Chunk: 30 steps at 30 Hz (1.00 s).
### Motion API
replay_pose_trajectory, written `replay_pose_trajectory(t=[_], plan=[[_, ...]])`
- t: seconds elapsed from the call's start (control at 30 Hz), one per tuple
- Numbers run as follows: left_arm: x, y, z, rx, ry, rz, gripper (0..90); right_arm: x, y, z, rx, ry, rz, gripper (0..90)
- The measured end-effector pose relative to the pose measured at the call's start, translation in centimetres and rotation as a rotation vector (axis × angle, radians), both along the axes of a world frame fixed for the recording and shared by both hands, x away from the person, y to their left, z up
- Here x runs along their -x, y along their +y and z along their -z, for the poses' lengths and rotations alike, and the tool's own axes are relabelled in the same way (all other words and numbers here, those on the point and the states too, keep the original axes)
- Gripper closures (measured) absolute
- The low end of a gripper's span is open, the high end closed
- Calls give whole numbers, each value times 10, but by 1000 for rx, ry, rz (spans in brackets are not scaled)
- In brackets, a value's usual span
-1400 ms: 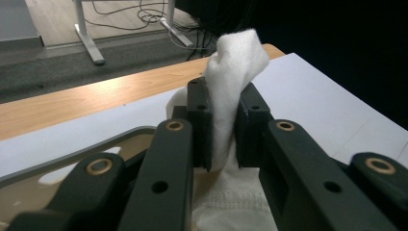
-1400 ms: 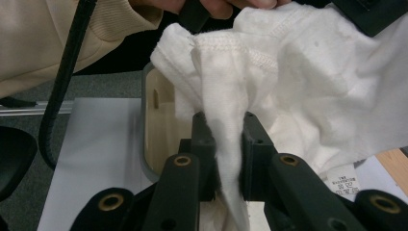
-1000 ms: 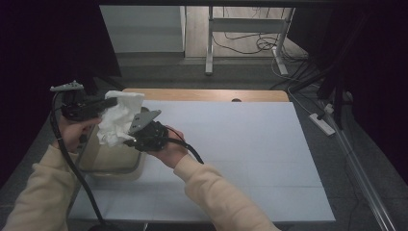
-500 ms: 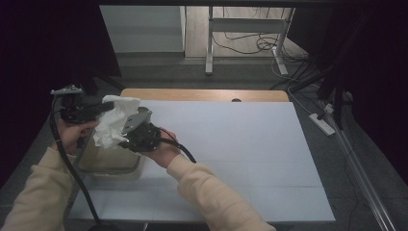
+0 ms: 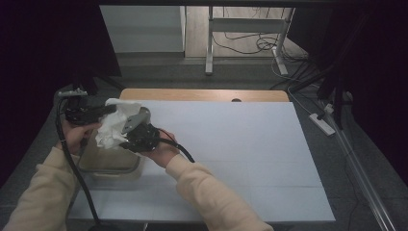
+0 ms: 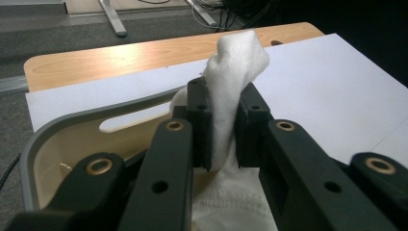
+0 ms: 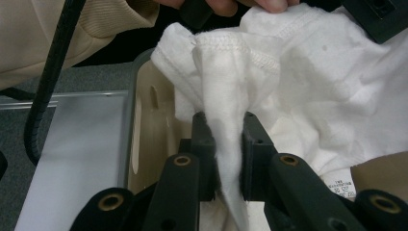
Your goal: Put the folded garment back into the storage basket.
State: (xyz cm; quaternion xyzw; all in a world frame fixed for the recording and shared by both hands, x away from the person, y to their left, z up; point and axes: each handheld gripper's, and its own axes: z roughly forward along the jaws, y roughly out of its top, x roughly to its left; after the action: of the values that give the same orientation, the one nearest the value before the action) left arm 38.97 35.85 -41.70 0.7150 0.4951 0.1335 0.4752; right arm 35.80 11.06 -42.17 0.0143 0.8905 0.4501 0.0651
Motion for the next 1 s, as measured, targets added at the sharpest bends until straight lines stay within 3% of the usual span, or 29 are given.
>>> replay_pose_trajectory(t=[0.4,0.47,0.5,0.53,0.57,0.6,0.77,1.0], plan=[[-9,3,17,1,33,-20,782,-4,7,10,31,16,3,788],[-14,5,24,-24,52,-62,709,-6,11,15,55,30,7,757],[-18,6,28,-27,73,-73,587,-7,14,19,62,34,11,703],[-20,7,30,-32,92,-82,443,-8,18,23,55,47,9,588],[-20,8,33,-45,103,-96,406,-8,20,24,56,57,5,503],[-19,9,34,-45,99,-97,400,-6,21,26,42,67,7,464],[-13,6,30,-55,78,-76,384,-3,14,18,8,70,2,443],[-3,-10,18,-68,48,-11,392,-8,-21,6,-19,60,54,427]])
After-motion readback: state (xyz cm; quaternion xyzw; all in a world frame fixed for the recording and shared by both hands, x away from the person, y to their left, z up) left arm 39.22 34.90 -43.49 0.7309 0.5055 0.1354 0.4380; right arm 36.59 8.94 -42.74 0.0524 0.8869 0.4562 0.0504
